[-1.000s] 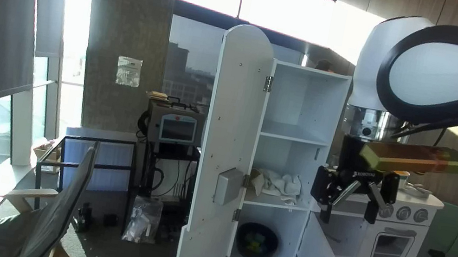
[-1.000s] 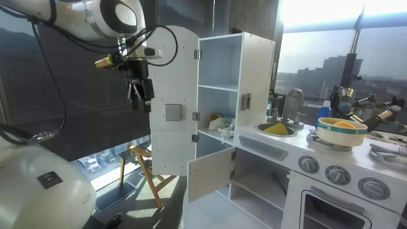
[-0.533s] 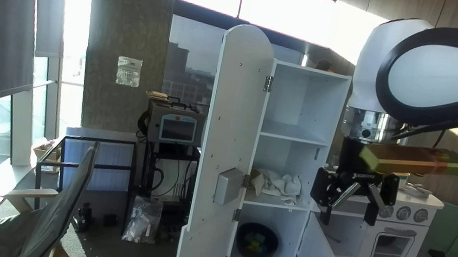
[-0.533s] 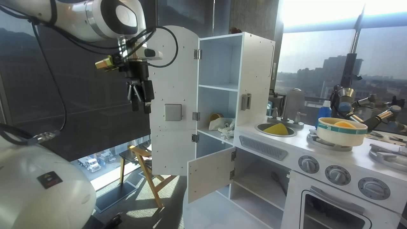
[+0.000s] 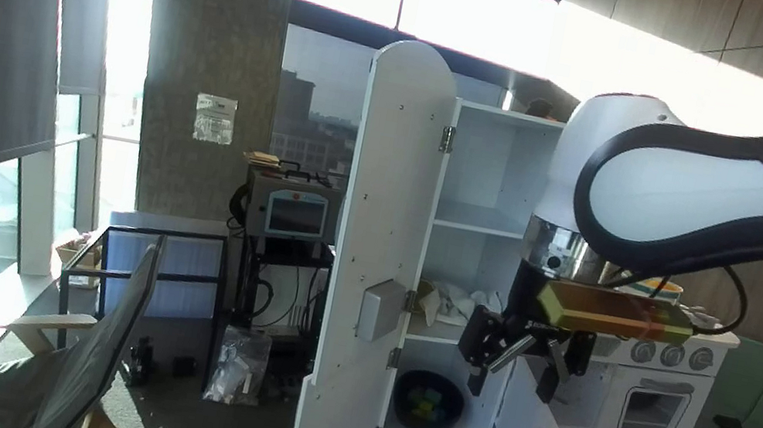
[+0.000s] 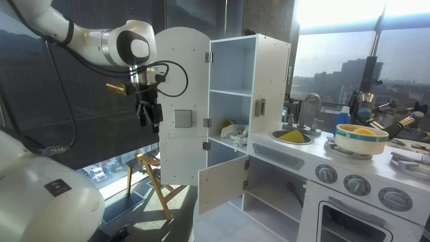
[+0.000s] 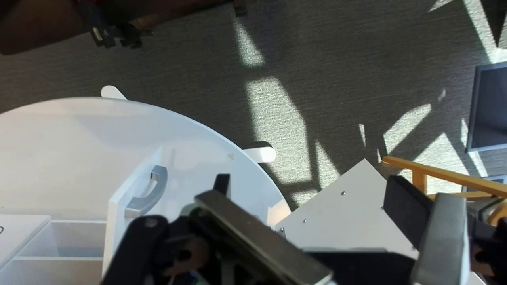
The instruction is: Take the yellow cup out of the sink
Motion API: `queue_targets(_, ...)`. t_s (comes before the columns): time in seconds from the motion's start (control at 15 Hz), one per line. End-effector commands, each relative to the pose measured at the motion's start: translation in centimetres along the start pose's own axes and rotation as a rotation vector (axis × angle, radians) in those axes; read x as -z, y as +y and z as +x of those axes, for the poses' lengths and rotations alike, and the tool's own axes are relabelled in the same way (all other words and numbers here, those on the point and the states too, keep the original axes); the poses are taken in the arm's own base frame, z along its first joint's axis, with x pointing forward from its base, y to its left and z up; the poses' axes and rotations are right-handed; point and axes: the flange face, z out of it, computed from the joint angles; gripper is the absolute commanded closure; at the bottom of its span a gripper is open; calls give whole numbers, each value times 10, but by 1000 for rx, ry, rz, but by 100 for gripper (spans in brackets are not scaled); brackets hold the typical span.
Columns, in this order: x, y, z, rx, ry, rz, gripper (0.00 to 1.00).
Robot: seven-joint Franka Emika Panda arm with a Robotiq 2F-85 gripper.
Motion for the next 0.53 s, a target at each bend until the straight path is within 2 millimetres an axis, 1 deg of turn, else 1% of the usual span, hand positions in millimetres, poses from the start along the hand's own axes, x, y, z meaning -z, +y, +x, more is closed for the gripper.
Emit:
queue_targets(0.0, -13, 7, 33, -46, 72, 13, 0)
queue_targets(0.2, -15, 22, 52, -100, 124, 11, 0)
queue_targets(0.33, -10, 36, 56, -152, 164, 10, 0)
queue_targets(0.47, 0, 53, 56, -217, 200, 1, 0)
